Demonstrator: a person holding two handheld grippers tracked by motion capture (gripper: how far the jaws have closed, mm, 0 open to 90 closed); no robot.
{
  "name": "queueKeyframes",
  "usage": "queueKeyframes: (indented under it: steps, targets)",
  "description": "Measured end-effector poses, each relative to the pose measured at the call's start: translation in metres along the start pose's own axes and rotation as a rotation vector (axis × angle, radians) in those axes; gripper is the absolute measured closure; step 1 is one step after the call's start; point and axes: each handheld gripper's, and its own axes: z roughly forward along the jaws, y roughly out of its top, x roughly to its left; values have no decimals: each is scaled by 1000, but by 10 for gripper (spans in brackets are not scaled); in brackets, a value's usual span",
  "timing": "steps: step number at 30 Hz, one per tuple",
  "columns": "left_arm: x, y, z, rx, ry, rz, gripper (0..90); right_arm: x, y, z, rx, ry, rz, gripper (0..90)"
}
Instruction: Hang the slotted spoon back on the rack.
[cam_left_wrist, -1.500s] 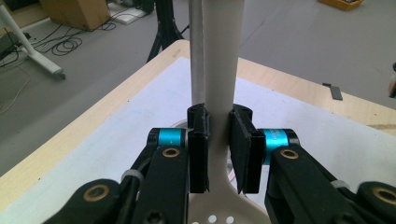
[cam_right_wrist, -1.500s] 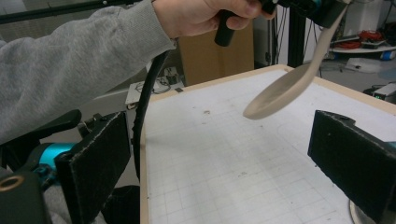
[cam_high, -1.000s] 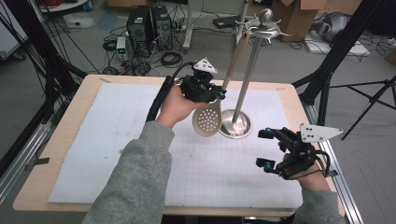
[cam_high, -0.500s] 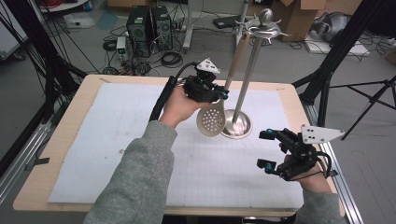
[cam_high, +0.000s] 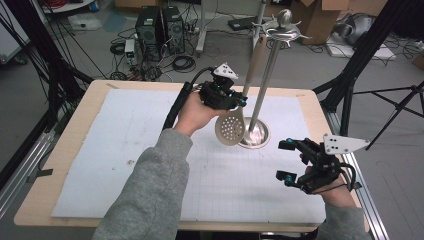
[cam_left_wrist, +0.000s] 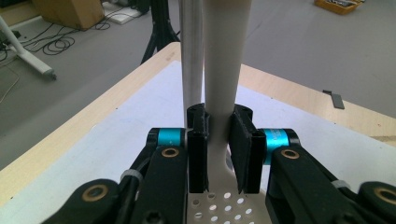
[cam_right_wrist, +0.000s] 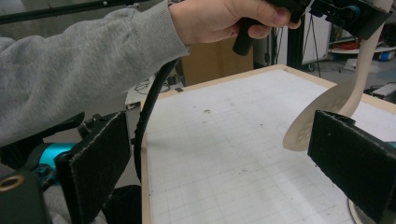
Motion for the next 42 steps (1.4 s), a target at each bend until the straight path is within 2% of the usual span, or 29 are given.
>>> queueKeyframes:
  steps: [3, 4, 11, 20, 23, 25, 28, 30, 32, 36, 42]
  targets:
    - [-1, 0, 1, -10, 3, 6, 762, 0, 0, 0, 2, 1, 4, 49]
    - [-1, 0, 0, -7, 3, 20, 754, -1, 0, -1, 0, -1, -3, 49]
    - [-2, -2, -8, -5, -17, 47, 573, -1, 0, -3, -6, -7, -4, 49]
    - [1, -19, -26, -56, -30, 77, 317, -2, 0, -2, 5, -8, -8, 49]
    - [3, -25, -30, -50, -37, 89, 271, -2, -1, -2, 8, -10, -2, 49]
    - [3, -29, -32, -34, -19, 98, 230, -2, -1, -2, 9, -12, 0, 49]
    - [1, -33, -35, -33, -14, 108, 204, -3, -1, -1, 11, -14, -1, 49]
    - [-1, -35, -38, -35, -4, 129, 187, -3, -1, -1, 12, -13, 0, 49]
    - [-3, -38, -42, -57, -22, 140, 197, -3, -1, 0, 17, -14, -2, 49]
    - [-5, -43, -49, -48, -32, 160, 187, -3, -1, 0, 22, -19, 6, 49]
    - [-10, -54, -59, -64, -62, 164, 160, -3, -1, -1, 18, -20, 3, 49]
